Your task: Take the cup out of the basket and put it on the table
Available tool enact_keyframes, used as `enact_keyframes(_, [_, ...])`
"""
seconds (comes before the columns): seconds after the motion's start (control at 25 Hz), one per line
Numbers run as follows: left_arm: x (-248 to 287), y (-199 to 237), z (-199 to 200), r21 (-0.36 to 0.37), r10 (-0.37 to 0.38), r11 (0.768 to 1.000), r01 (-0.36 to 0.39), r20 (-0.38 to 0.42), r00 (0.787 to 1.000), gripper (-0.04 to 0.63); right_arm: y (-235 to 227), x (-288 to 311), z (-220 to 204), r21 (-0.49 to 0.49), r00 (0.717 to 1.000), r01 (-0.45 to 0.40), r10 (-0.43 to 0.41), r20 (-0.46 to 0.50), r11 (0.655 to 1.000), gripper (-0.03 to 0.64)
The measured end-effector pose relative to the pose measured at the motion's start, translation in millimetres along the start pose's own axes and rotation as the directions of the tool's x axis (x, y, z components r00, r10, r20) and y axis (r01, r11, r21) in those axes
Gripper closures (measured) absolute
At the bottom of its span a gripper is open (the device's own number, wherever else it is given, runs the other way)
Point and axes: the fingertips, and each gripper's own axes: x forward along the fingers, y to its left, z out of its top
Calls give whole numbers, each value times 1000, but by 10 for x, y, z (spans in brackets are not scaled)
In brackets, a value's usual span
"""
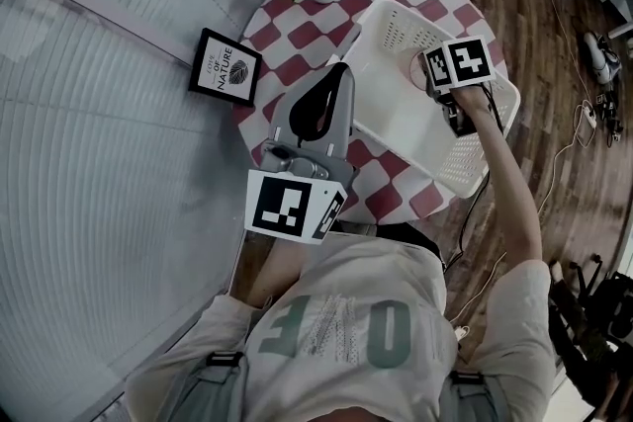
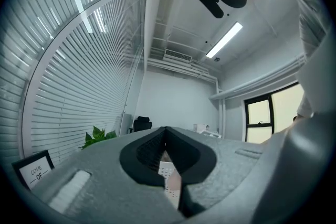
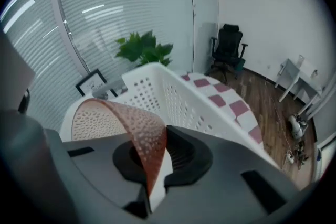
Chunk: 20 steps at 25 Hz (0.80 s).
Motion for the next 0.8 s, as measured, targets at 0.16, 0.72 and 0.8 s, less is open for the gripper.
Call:
enact_keyframes(0.16, [-17,-81,65,5,-17,1000,17,11,1000,591,211,-827,499,0,965,5,-5,264,1000,594])
enact_keyframes(0.72, [-22,-426,496,56,-104,993,100,94,990,591,736,-3206,509,90,522,306,-245,817,948,594])
enact_keyframes(0.8, [-30,-486,547,63,-117,992,111,105,988,591,748,-3351,386,125,470,340,-284,836,932,594])
